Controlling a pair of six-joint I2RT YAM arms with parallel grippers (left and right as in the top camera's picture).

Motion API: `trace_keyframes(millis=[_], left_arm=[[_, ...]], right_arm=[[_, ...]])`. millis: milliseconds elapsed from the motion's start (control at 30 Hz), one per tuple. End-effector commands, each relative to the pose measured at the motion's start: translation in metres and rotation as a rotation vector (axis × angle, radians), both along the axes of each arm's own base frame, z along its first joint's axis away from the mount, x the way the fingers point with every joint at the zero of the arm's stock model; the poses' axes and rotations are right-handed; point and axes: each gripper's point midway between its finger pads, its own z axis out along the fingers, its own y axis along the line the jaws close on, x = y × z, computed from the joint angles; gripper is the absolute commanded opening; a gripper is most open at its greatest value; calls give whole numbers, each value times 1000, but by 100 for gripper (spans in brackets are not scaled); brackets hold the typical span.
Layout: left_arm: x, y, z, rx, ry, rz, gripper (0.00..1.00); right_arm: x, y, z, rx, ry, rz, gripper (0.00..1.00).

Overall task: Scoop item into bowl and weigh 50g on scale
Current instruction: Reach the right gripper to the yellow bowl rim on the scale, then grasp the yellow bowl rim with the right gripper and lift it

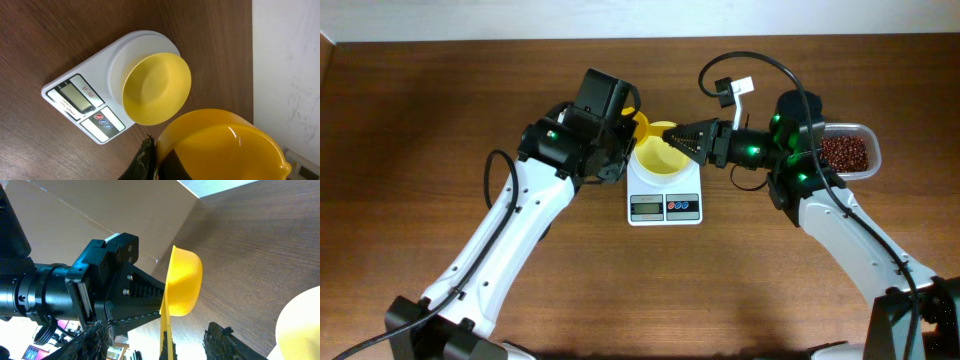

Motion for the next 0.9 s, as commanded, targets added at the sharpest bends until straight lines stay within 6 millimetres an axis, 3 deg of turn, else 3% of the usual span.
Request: trace_keyframes(millis=[0,133,400,667,767,867], left_arm=[[0,-3,0,-9,6,3,0],[-4,-11,0,-5,5,-18,0],[-6,-14,0,-5,5,-27,0],[-6,-14,0,-5,5,-27,1],[-6,-14,0,-5,5,-27,1],[-6,-14,0,-5,5,-26,3]], right_arm=[[2,2,6,3,-20,-6,63],[-2,9,6,5,-16,11,63],[-4,12,7,7,-22,19,50],[-4,12,7,7,-21,21,12],[-5,12,7,7,-21,23,4],[-5,12,7,7,-21,23,4]])
